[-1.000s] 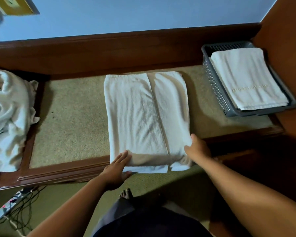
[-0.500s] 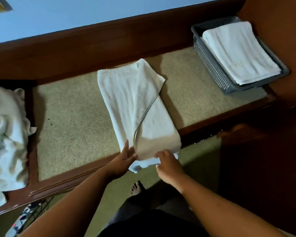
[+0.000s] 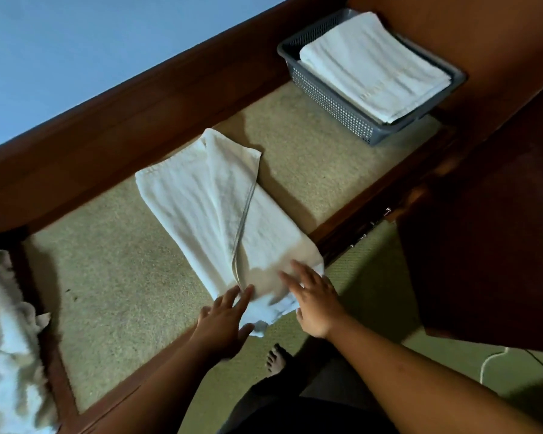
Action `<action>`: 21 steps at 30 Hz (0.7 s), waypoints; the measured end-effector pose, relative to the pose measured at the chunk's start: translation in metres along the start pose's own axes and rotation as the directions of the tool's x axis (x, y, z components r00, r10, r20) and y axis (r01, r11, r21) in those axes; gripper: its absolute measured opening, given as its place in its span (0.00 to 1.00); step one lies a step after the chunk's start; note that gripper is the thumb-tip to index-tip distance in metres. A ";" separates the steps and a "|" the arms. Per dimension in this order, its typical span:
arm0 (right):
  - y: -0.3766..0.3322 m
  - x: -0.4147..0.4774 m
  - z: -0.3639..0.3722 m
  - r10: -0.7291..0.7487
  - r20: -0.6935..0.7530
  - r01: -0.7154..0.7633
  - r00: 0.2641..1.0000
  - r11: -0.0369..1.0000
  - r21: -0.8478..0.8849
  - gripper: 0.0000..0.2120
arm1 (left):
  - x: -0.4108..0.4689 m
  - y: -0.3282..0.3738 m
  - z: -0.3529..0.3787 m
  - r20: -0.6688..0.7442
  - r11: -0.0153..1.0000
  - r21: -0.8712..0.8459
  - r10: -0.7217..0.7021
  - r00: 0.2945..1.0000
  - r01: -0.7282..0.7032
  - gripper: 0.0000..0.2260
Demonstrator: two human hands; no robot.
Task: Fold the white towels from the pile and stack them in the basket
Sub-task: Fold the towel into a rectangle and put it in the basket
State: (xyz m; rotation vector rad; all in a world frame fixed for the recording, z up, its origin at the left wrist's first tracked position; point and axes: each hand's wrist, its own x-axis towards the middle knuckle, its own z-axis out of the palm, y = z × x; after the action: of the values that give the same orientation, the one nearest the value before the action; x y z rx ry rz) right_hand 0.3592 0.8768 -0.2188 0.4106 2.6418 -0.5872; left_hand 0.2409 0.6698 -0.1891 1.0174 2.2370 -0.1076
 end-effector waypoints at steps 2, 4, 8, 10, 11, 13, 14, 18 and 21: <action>0.001 -0.001 -0.005 -0.001 0.002 0.001 1.000 1.000 0.005 0.42 | 0.006 -0.002 0.001 -0.046 1.000 0.009 -0.004 0.999 0.004 0.34; 0.002 -0.002 -0.009 -0.015 0.021 0.015 1.000 1.000 0.004 0.40 | 0.011 -0.001 0.000 -0.097 1.000 0.008 -0.003 0.995 0.004 0.33; 0.013 0.003 -0.016 -0.071 0.000 0.071 0.997 0.995 -0.077 0.36 | 0.023 0.003 0.001 -0.213 1.000 0.006 -0.018 0.977 0.020 0.25; 0.016 0.011 -0.020 -0.122 -0.052 0.114 0.991 0.985 -0.132 0.34 | 0.029 0.004 0.002 -0.318 1.000 0.001 -0.020 0.948 0.021 0.21; 0.018 0.018 -0.023 -0.125 -0.071 0.115 0.990 0.984 -0.135 0.32 | 0.034 0.004 0.003 -0.374 1.000 -0.007 -0.030 0.927 0.029 0.19; 0.018 0.035 -0.029 -0.115 -0.106 0.101 0.988 0.986 -0.129 0.31 | 0.043 0.007 0.000 -0.436 0.991 -0.062 -0.136 0.890 0.120 0.17; 0.019 0.045 -0.033 -0.117 -0.110 0.102 0.987 0.986 -0.135 0.30 | 0.048 0.009 -0.005 -0.439 0.977 -0.107 -0.212 0.873 0.183 0.18; 0.019 0.086 -0.056 -0.168 0.004 0.167 0.986 0.975 -0.145 0.32 | 0.066 0.011 -0.026 -0.409 0.932 -0.199 -0.360 0.838 0.303 0.30; 0.018 0.112 -0.071 -0.251 0.107 0.267 0.962 0.949 -0.169 0.36 | 0.089 0.003 -0.041 -0.425 0.923 -0.221 -0.382 0.820 0.315 0.36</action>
State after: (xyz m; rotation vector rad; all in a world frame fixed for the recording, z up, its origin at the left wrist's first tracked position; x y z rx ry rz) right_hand 0.2453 0.9468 -0.2159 -0.0174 2.6571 -0.4243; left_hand 0.1784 0.7429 -0.2107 0.5792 2.8078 0.1516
